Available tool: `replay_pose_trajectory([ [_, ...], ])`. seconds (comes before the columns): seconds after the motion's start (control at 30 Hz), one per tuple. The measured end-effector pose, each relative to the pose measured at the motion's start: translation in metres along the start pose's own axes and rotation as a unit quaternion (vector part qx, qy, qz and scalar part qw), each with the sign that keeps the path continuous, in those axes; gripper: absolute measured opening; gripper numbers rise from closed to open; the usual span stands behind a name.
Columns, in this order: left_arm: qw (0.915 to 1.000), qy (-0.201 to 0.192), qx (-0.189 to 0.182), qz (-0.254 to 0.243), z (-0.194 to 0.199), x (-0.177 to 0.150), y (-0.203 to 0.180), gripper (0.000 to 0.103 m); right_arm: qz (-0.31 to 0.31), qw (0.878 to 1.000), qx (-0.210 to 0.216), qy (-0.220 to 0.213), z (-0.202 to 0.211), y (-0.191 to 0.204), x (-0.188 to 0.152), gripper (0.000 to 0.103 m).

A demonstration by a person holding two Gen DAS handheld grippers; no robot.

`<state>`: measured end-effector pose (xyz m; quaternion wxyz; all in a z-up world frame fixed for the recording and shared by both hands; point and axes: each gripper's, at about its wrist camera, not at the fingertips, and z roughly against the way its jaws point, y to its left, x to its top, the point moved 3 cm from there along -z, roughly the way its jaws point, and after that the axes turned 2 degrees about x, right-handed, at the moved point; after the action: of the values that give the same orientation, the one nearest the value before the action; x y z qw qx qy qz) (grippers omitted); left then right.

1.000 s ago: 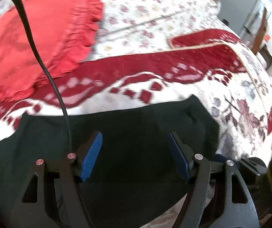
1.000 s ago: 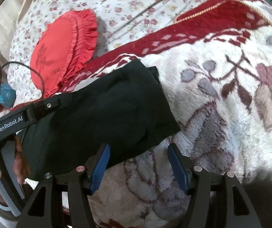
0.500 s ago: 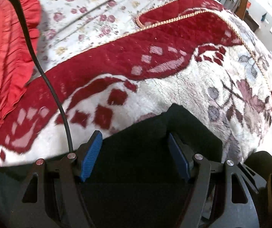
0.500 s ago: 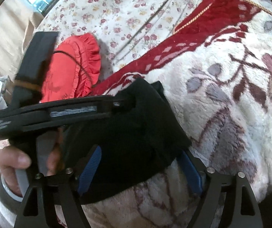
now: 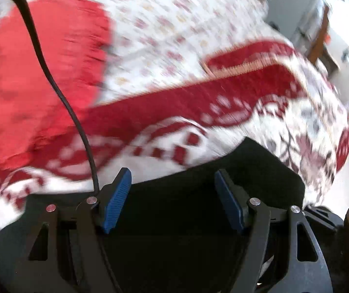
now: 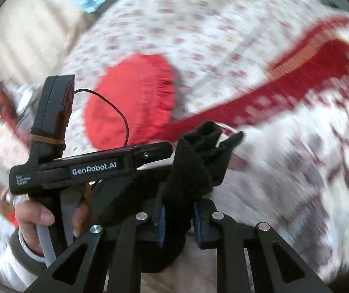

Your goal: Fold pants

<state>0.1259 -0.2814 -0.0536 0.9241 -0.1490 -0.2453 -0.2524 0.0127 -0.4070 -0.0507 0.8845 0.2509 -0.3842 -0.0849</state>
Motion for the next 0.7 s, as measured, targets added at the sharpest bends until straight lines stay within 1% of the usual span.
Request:
replay_pose_trajectory([
  [0.07,0.9991,-0.025,0.013,0.032,0.03,-0.004,0.032,0.071,0.04,0.999,0.028,0.011,-0.009,0.033,0.004,0.017],
  [0.13,0.997,-0.041,0.031,0.057,0.055,-0.016,0.063,0.071,0.071,0.996,0.053,0.027,-0.021,0.059,0.001,0.017],
  [0.17,0.9955,-0.047,0.043,0.071,0.066,-0.024,0.078,0.071,0.089,0.992,0.072,0.041,-0.033,0.078,-0.004,0.017],
  [0.23,0.9911,-0.052,0.069,0.101,0.082,-0.042,0.107,0.071,0.101,0.986,0.105,0.076,-0.057,0.098,-0.018,0.02],
  [0.27,0.9885,-0.052,0.08,0.117,0.088,-0.053,0.12,0.071,0.101,0.98,0.123,0.117,-0.08,0.108,-0.031,0.03],
  [0.33,0.9831,-0.043,0.096,0.15,0.094,-0.074,0.144,0.071,0.083,0.968,0.133,0.195,-0.112,0.116,-0.055,0.049],
  [0.37,0.9803,-0.036,0.099,0.167,0.095,-0.085,0.153,0.071,0.074,0.962,0.136,0.223,-0.119,0.117,-0.064,0.049],
  [0.4,0.9771,-0.028,0.098,0.187,0.095,-0.097,0.162,0.071,0.074,0.96,0.145,0.226,-0.116,0.119,-0.067,0.049],
  [0.43,0.9755,-0.025,0.094,0.197,0.095,-0.104,0.165,0.071,0.081,0.961,0.152,0.216,-0.108,0.12,-0.064,0.05],
  [0.47,0.9741,-0.023,0.09,0.206,0.095,-0.11,0.167,0.071,0.089,0.963,0.152,0.202,-0.099,0.118,-0.059,0.051],
  [0.5,0.9733,-0.022,0.087,0.211,0.095,-0.115,0.166,0.071,0.091,0.968,0.143,0.185,-0.089,0.114,-0.051,0.052],
  [0.57,0.9734,-0.022,0.081,0.213,0.092,-0.121,0.16,0.071,0.077,0.981,0.113,0.14,-0.073,0.099,-0.032,0.052],
  [0.6,0.9743,-0.022,0.074,0.212,0.089,-0.124,0.153,0.071,0.074,0.984,0.1,0.126,-0.07,0.093,-0.026,0.052],
  [0.63,0.9751,-0.022,0.067,0.21,0.087,-0.124,0.147,0.071,0.077,0.987,0.082,0.118,-0.07,0.087,-0.021,0.052],
  [0.7,0.9764,-0.018,0.059,0.207,0.08,-0.125,0.137,0.071,0.1,0.985,0.047,0.13,-0.078,0.084,-0.02,0.052],
])
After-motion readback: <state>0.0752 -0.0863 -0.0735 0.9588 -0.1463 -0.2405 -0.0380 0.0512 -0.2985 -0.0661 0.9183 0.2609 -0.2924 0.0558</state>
